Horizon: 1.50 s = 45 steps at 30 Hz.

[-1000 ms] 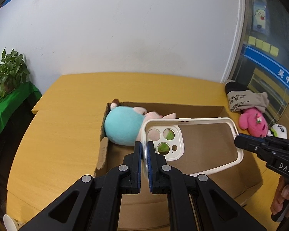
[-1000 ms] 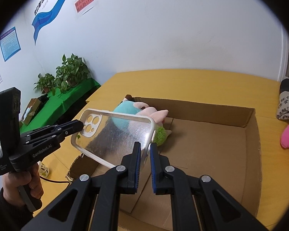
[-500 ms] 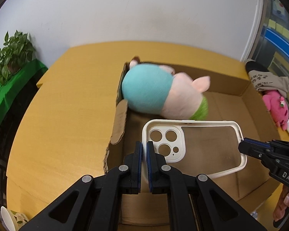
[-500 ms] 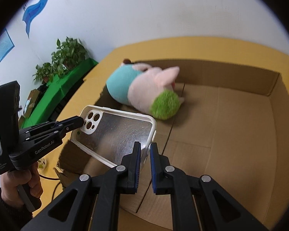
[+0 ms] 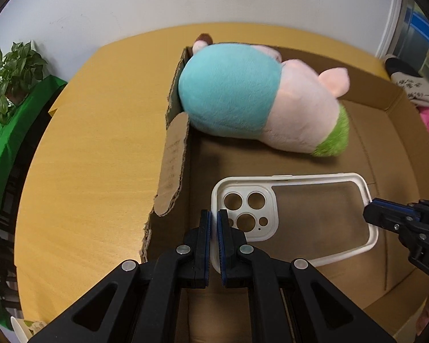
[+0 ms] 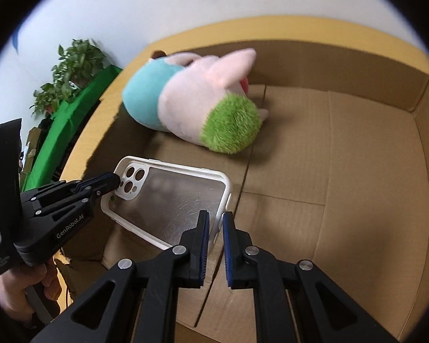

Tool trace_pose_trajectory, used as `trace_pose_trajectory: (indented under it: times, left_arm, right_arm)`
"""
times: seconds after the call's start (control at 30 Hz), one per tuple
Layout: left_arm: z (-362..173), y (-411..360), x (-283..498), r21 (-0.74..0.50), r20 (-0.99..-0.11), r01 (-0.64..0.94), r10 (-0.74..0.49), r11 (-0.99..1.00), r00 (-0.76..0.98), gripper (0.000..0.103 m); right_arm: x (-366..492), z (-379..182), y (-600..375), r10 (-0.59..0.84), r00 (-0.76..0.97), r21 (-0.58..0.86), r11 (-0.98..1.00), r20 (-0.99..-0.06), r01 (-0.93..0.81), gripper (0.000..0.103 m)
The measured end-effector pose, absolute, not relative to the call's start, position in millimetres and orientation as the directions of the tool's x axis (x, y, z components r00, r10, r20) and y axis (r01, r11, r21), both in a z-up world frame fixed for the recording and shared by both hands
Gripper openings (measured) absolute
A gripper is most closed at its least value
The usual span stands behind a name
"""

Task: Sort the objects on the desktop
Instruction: 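Lower the phone case into the box and open both tools, then withdraw both tools from the box toward the table items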

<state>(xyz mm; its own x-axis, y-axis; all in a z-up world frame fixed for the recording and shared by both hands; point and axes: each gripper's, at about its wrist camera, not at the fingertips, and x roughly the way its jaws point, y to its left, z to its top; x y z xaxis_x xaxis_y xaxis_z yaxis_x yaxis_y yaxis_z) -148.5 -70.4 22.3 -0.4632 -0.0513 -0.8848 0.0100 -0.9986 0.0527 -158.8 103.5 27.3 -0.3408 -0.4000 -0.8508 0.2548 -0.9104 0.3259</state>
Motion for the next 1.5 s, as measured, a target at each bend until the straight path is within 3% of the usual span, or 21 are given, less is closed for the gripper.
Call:
trace_pose_trajectory:
  times: [0.4, 0.43, 0.47, 0.5, 0.53, 0.57, 0.63, 0.7, 0.8, 0.87, 0.97, 1.2, 1.5]
  left_arm:
    - [17, -77, -142, 0.08, -0.884, 0.069, -0.103, -0.994, -0.456, 0.006]
    - [18, -77, -138, 0.087, -0.88, 0.078, -0.114, -0.993, -0.462, 0.01]
    - [20, -77, -135, 0.08, -0.878, 0.08, -0.108, -0.994, -0.467, 0.015]
    - [24, -77, -131, 0.064, -0.873, 0.076, -0.093, -0.995, -0.479, 0.033]
    - [29, -77, -125, 0.047, -0.864, 0.068, -0.075, -0.997, -0.497, 0.045]
    - [35, -76, -119, 0.032, -0.853, 0.059, -0.058, -0.998, -0.519, 0.05]
    - [54, -74, -102, 0.033, -0.811, 0.062, -0.063, -0.998, -0.582, 0.069]
    - [76, -69, -83, 0.037, -0.742, 0.073, -0.076, -0.997, -0.666, 0.08]
    - [115, -68, -34, -0.027, -0.557, 0.103, -0.07, -0.994, -0.828, 0.103]
    - [141, -63, 9, -0.092, -0.376, 0.111, -0.069, -0.99, -0.924, 0.103]
    - [165, -61, 36, -0.118, -0.259, 0.069, -0.036, -0.991, -0.965, 0.103]
    - [186, -32, 80, -0.102, -0.22, 0.033, -0.01, -0.994, -0.976, 0.103]
    - [186, 21, 116, -0.03, -0.25, -0.004, 0.012, -1.0, -0.968, 0.103]
  right_arm:
    - [-156, 15, 89, -0.366, -0.335, 0.29, -0.922, -0.868, 0.257, 0.01]
    - [-154, 15, 91, -0.363, -0.335, 0.287, -0.923, -0.869, 0.255, 0.012]
    - [-152, 15, 93, -0.363, -0.333, 0.289, -0.924, -0.87, 0.251, 0.024]
    - [-148, 17, 96, -0.362, -0.336, 0.292, -0.925, -0.87, 0.241, 0.047]
    - [-144, 22, 100, -0.363, -0.353, 0.294, -0.927, -0.863, 0.234, 0.056]
    - [-139, 28, 103, -0.362, -0.378, 0.291, -0.928, -0.852, 0.234, 0.063]
    - [-121, 47, 109, -0.342, -0.447, 0.254, -0.936, -0.827, 0.245, 0.067]
    - [-98, 68, 113, -0.311, -0.523, 0.191, -0.943, -0.794, 0.271, 0.076]
    - [-62, 95, 122, -0.278, -0.619, 0.112, -0.95, -0.734, 0.293, 0.078]
    - [-43, 110, 132, -0.277, -0.652, 0.099, -0.95, -0.706, 0.296, 0.078]
    - [-17, 133, 150, -0.263, -0.71, 0.086, -0.957, -0.653, 0.275, 0.078]
    - [31, 171, 182, -0.226, -0.801, 0.026, -0.967, -0.555, 0.254, 0.078]
    - [75, 160, 217, -0.227, -0.807, 0.057, -0.971, -0.545, 0.234, 0.078]
